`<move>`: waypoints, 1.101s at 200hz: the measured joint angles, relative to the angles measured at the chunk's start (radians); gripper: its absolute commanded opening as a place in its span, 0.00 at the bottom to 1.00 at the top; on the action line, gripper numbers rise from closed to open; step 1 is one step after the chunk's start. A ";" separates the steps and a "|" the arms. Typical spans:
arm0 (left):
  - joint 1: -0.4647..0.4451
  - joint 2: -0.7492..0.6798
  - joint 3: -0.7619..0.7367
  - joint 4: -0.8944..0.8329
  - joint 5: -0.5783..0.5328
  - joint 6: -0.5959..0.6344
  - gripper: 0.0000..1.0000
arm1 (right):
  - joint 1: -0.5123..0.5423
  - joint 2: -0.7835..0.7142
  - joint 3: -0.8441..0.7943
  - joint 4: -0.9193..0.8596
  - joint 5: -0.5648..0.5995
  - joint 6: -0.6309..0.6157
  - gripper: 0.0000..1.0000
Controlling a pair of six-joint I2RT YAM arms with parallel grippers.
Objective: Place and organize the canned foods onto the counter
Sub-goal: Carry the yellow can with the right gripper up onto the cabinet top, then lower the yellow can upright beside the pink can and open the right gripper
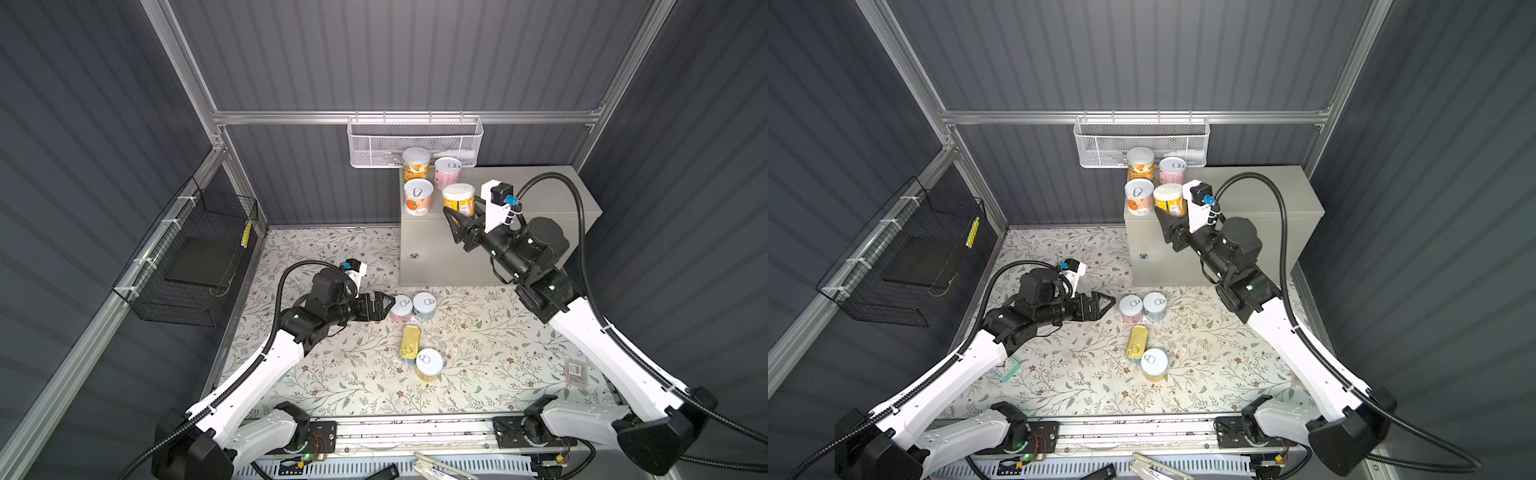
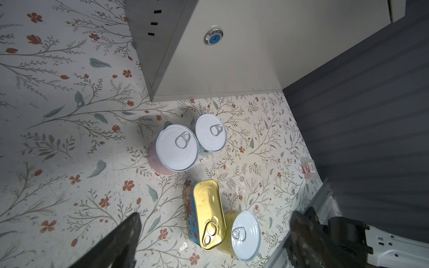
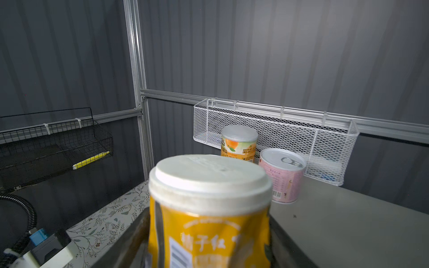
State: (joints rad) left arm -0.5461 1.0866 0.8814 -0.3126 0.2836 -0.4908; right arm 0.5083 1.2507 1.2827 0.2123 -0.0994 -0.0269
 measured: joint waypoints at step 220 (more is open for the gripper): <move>0.000 0.137 0.000 0.030 -0.025 0.042 1.00 | -0.116 0.373 0.137 0.230 0.052 0.054 0.99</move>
State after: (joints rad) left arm -0.5461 1.2236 0.8810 -0.2825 0.2588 -0.4488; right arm 0.3923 1.6238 1.4200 0.4427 -0.0475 0.0273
